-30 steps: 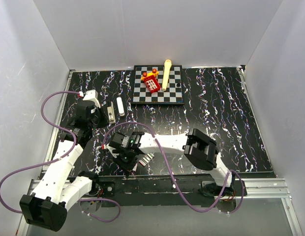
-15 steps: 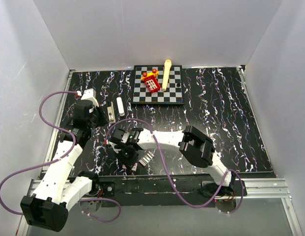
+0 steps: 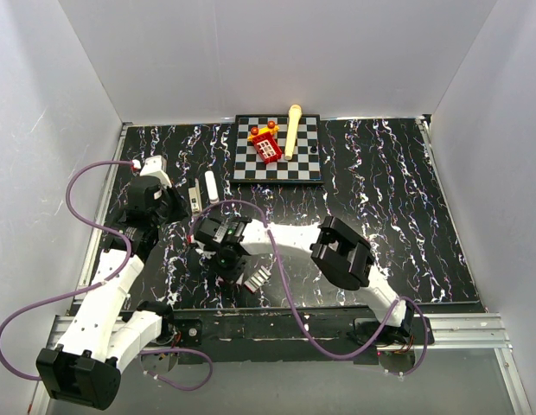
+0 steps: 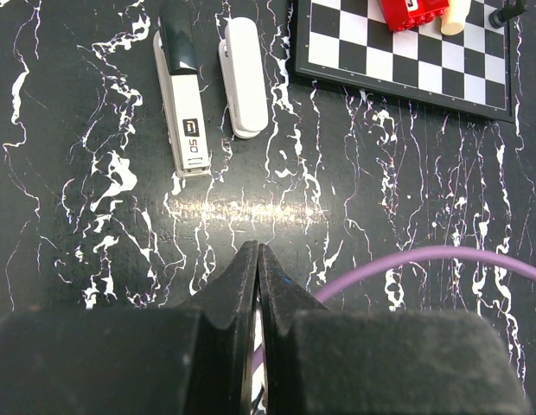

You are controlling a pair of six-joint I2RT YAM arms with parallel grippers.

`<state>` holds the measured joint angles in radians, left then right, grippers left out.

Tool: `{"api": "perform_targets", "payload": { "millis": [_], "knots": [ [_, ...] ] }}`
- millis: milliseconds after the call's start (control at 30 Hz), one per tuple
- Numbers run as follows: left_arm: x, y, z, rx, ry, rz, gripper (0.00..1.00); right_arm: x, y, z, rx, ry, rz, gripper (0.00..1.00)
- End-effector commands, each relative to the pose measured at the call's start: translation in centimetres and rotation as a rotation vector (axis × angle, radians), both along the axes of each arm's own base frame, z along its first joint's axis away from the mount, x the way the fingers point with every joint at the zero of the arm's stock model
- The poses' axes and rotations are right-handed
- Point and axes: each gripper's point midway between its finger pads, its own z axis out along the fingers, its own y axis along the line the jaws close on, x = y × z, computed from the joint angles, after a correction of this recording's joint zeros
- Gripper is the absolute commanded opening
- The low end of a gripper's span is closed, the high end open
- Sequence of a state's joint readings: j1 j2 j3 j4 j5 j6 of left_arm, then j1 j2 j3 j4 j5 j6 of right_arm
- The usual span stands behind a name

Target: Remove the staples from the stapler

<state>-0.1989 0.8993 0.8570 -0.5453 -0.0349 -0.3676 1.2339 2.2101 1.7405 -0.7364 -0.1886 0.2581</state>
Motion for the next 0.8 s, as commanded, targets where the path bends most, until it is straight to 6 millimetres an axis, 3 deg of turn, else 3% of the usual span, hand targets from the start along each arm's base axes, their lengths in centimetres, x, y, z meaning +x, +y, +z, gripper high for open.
{"api": "perform_targets", "payload": {
  "millis": [0, 167, 300, 567, 700, 767],
  "knots": [
    [-0.2, 0.0, 0.2, -0.007, -0.019, -0.006, 0.0, 2.5, -0.2, 1.0, -0.003, -0.061, -0.037, 0.01],
    [-0.2, 0.0, 0.3, -0.011, -0.021, -0.008, 0.0, 3.6, -1.1, 2.1, 0.009, -0.094, -0.044, 0.01],
    [-0.3, -0.2, 0.2, -0.019, -0.018, -0.016, 0.0, 3.3, -1.6, 4.4, 0.06, -0.107, -0.034, 0.01],
    [-0.3, -0.3, 0.3, -0.023, -0.025, -0.02, 0.05, 3.4, -5.6, 8.7, 0.143, -0.175, -0.113, 0.28],
    [-0.3, -0.3, 0.5, -0.026, -0.033, -0.019, 0.13, 4.6, -8.1, 8.7, 0.121, -0.219, -0.179, 0.34],
    [-0.3, -0.3, 0.5, -0.026, -0.034, -0.019, 0.21, 4.9, -9.1, 7.9, 0.085, -0.215, -0.2, 0.35]
  ]
}}
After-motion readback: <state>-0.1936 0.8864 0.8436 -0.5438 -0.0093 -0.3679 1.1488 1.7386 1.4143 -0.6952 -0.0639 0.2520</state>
